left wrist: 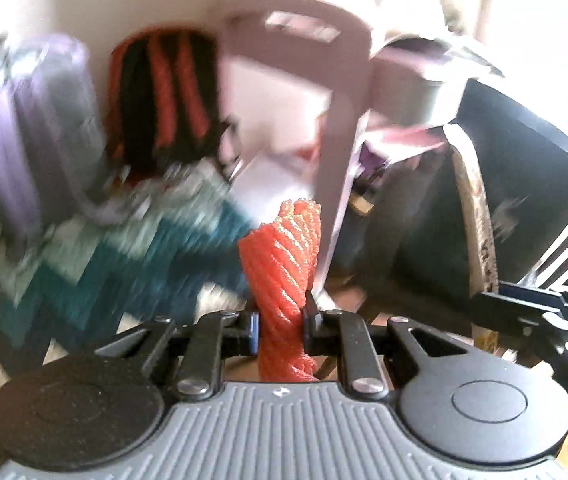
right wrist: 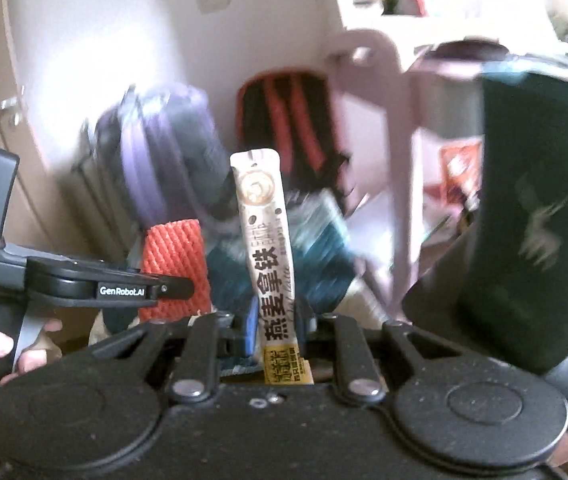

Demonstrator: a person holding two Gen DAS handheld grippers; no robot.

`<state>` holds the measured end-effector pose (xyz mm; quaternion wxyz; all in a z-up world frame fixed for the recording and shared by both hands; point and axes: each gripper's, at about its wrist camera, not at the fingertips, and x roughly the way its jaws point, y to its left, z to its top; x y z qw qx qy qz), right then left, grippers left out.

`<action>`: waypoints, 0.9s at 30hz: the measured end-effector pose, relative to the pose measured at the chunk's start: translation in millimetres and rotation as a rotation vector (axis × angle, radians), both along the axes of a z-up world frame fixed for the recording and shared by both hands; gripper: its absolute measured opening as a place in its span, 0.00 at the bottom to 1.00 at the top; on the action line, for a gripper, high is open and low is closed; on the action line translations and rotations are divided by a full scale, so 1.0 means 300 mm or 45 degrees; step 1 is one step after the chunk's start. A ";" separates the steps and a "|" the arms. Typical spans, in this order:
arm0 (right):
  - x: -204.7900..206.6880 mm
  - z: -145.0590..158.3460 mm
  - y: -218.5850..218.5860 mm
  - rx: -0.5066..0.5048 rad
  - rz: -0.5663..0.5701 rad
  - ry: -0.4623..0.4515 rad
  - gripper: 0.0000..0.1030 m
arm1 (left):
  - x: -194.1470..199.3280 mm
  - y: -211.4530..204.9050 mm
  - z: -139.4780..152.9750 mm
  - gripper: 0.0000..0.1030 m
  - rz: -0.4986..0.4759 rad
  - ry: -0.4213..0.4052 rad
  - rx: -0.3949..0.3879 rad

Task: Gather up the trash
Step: 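Carry the orange foam net and sachet over the teal bin with both tools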

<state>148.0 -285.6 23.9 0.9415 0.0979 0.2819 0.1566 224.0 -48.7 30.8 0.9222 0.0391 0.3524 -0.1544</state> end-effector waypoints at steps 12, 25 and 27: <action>0.027 0.306 -0.430 0.012 -0.351 -0.219 0.17 | 0.055 -0.494 0.353 0.18 -0.270 -0.203 -0.017; 0.206 0.350 -0.722 -0.072 -0.500 -0.029 0.17 | 0.212 -0.940 0.401 0.18 -0.467 -0.169 0.029; 0.232 0.334 -0.737 -0.080 -0.518 -0.009 0.17 | 0.240 -0.978 0.384 0.18 -0.464 -0.152 0.046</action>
